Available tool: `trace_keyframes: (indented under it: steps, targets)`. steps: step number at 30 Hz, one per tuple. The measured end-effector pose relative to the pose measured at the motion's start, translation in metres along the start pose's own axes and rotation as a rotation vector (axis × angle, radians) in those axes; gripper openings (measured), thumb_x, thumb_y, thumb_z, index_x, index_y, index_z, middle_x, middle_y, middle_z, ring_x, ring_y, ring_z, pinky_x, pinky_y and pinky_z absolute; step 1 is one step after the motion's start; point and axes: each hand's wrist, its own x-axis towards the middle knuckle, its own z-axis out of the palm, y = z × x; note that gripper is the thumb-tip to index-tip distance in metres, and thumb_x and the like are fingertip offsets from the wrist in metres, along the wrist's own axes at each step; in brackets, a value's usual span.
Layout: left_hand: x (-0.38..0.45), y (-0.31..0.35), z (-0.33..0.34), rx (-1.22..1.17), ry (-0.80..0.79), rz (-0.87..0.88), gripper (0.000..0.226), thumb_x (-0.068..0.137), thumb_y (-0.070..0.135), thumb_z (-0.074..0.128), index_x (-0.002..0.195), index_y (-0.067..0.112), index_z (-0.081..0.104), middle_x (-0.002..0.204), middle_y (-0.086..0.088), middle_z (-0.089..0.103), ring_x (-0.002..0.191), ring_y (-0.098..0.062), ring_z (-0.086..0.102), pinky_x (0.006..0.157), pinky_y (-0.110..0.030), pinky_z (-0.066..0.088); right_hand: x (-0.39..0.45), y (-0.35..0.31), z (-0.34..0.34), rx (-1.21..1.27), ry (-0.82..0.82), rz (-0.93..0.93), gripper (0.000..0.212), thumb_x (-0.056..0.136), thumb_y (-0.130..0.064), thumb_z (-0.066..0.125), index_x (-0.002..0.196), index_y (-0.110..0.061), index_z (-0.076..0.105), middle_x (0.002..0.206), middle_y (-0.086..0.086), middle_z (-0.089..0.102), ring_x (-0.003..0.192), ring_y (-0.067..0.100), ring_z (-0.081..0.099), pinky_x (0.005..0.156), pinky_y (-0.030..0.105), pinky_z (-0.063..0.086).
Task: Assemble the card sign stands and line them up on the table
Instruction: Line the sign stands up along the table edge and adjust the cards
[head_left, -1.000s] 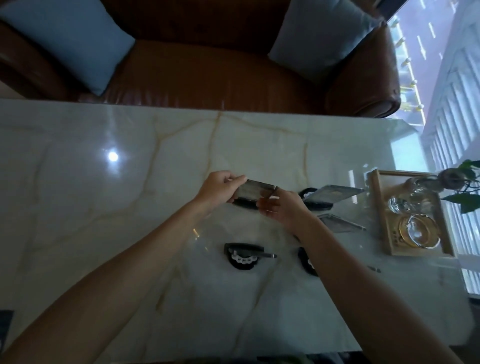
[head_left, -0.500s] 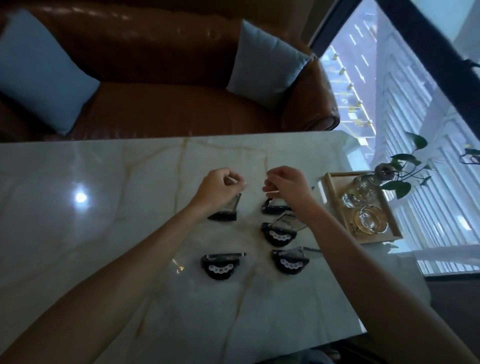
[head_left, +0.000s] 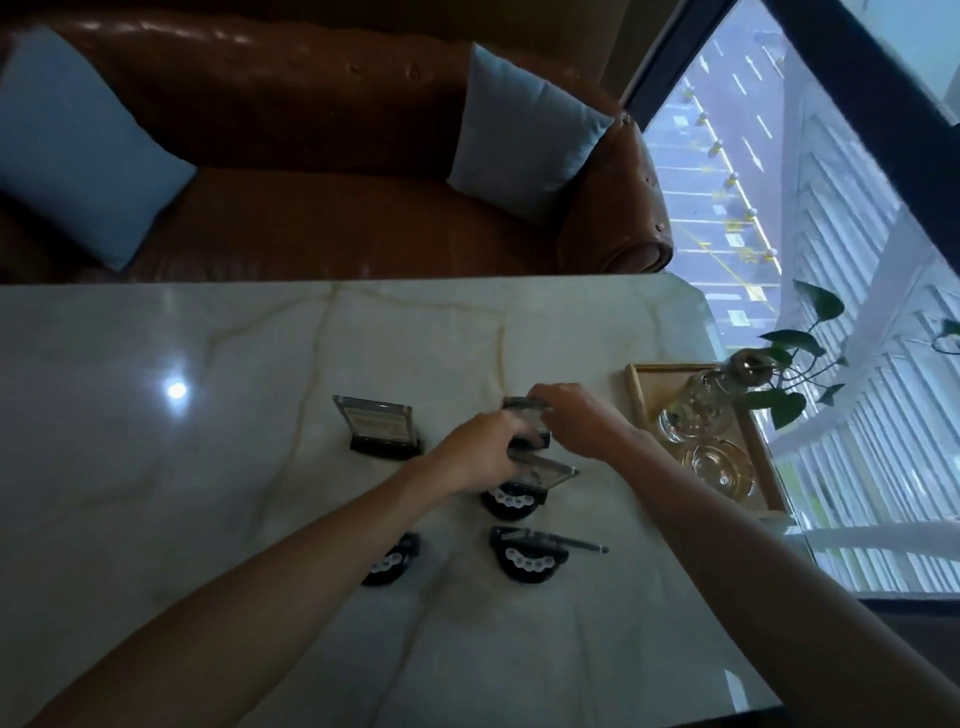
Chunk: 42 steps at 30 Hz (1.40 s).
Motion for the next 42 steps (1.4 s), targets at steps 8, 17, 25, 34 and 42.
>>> trace_keyframes:
  steps: [8, 17, 25, 34, 42]
  targets:
    - [0.039, 0.010, 0.016, 0.190, -0.027, -0.120, 0.020, 0.093, 0.026, 0.064, 0.111, 0.025, 0.074, 0.114, -0.002, 0.072, 0.103, -0.023, 0.067, 0.078, -0.029, 0.048, 0.030, 0.056, -0.021, 0.067, -0.001, -0.139, 0.011, 0.098, -0.016, 0.048, 0.103, -0.021, 0.056, 0.095, 0.006, 0.069, 0.071, 0.023, 0.058, 0.047, 0.027, 0.033]
    - [0.112, 0.031, -0.041, 0.133, 0.157, -0.167, 0.011, 0.087, 0.039, 0.074, 0.086, 0.028, 0.076, 0.080, 0.010, 0.070, 0.077, -0.010, 0.066, 0.071, -0.037, 0.055, 0.063, 0.136, -0.086, 0.191, 0.049, -0.101, 0.015, 0.102, -0.028, 0.050, 0.100, -0.016, 0.058, 0.089, 0.005, 0.063, 0.076, 0.027, 0.061, 0.057, 0.031, 0.041]
    - [0.218, 0.061, -0.064, 0.153, 0.364, -0.182, 0.009, 0.093, 0.028, 0.069, 0.085, 0.032, 0.069, 0.084, 0.005, 0.070, 0.078, -0.018, 0.067, 0.069, -0.042, 0.056, 0.112, 0.223, -0.147, 0.201, 0.228, 0.031, 0.011, 0.096, -0.019, 0.055, 0.100, -0.009, 0.058, 0.087, 0.009, 0.062, 0.073, 0.030, 0.059, 0.059, 0.037, 0.046]
    - [0.330, 0.088, -0.062, 0.115, 0.445, -0.153, 0.012, 0.094, 0.017, 0.067, 0.101, 0.022, 0.075, 0.097, 0.001, 0.075, 0.092, -0.019, 0.069, 0.074, -0.037, 0.054, 0.148, 0.322, -0.170, 0.139, 0.335, 0.208, 0.023, 0.090, -0.010, 0.050, 0.111, -0.006, 0.057, 0.115, 0.028, 0.061, 0.094, 0.049, 0.061, 0.065, 0.037, 0.037]
    - [0.389, 0.099, -0.055, 0.127, 0.409, -0.125, 0.011, 0.094, 0.022, 0.067, 0.100, 0.023, 0.076, 0.098, 0.001, 0.075, 0.093, -0.020, 0.069, 0.074, -0.035, 0.052, 0.149, 0.364, -0.154, 0.184, 0.362, 0.272, 0.028, 0.090, -0.009, 0.048, 0.115, -0.007, 0.059, 0.101, 0.028, 0.066, 0.088, 0.047, 0.062, 0.063, 0.037, 0.038]
